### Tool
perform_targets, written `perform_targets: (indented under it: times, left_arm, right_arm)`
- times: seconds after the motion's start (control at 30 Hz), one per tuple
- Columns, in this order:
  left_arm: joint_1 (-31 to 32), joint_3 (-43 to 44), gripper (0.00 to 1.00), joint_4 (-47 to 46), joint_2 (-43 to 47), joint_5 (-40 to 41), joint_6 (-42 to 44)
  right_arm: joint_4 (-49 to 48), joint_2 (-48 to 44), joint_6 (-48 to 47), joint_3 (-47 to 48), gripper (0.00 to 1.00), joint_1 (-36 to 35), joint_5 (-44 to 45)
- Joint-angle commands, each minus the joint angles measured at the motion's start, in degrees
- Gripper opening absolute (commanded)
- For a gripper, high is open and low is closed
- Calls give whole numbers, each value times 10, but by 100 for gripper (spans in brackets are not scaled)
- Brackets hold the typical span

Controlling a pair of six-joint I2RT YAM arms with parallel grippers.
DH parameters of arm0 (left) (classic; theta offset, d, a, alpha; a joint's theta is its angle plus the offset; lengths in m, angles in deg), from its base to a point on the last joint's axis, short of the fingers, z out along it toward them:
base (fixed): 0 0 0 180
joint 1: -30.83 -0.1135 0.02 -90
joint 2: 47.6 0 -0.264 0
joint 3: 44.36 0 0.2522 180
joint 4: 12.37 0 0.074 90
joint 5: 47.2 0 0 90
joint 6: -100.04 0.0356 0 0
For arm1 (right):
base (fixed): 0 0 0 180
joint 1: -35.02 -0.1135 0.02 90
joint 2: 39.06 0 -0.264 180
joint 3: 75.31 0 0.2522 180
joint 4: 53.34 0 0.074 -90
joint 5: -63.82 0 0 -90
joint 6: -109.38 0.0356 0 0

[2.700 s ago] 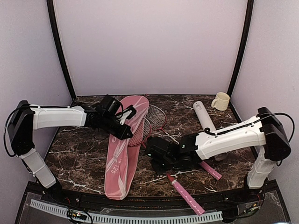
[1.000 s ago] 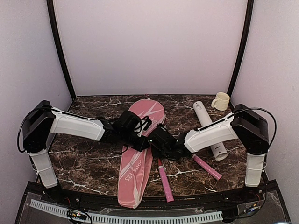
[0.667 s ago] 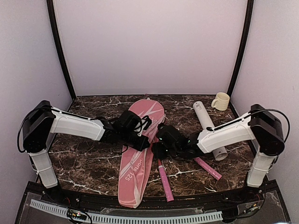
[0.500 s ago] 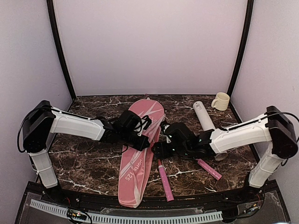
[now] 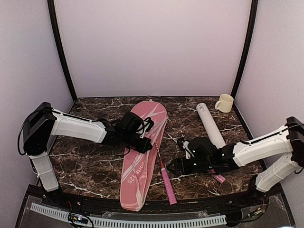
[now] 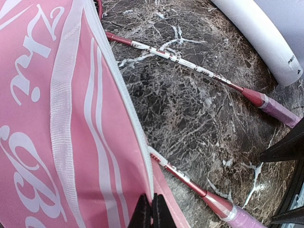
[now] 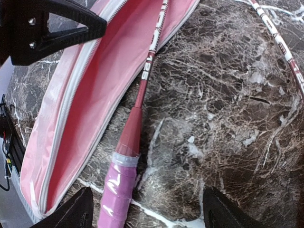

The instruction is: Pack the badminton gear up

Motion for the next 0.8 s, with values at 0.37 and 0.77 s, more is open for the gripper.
perform_targets:
  times: [0.37,0.77]
  left_arm:
    - [-4,18,0,-11,12,10,-4]
    - [-4,25,0,-3,6,12,-1]
  right_arm:
    - [-118,57,113,-32,57,-4,-162]
    - [-125,128,132,2,41,-23,-188]
